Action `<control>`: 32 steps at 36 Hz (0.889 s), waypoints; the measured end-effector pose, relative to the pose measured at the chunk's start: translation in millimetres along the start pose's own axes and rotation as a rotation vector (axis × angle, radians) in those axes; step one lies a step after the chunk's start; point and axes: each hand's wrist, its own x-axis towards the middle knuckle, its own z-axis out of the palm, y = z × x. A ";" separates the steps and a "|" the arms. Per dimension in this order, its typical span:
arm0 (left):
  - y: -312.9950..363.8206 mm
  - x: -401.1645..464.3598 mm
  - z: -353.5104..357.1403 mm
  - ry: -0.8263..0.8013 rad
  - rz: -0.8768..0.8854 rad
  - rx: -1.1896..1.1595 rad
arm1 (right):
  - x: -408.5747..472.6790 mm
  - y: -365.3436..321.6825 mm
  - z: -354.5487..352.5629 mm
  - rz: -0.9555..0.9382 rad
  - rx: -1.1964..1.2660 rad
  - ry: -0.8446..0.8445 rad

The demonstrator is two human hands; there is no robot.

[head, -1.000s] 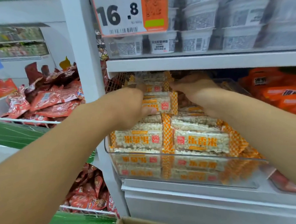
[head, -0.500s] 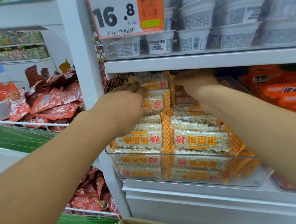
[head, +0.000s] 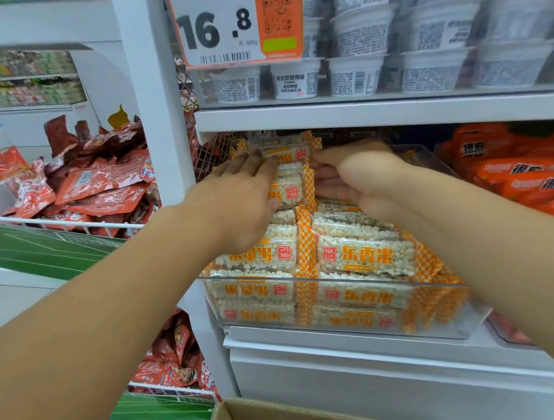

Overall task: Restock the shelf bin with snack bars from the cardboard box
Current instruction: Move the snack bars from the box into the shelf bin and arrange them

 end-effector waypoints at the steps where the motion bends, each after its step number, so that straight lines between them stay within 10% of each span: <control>1: -0.8 0.5 0.1 -0.001 0.003 -0.005 | -0.9 0.2 0.8 -0.002 -0.009 0.006; 32: 3.5 -10.7 -12.3 0.078 0.014 -0.026 | -31.2 8.7 -15.4 -0.322 -0.882 -0.162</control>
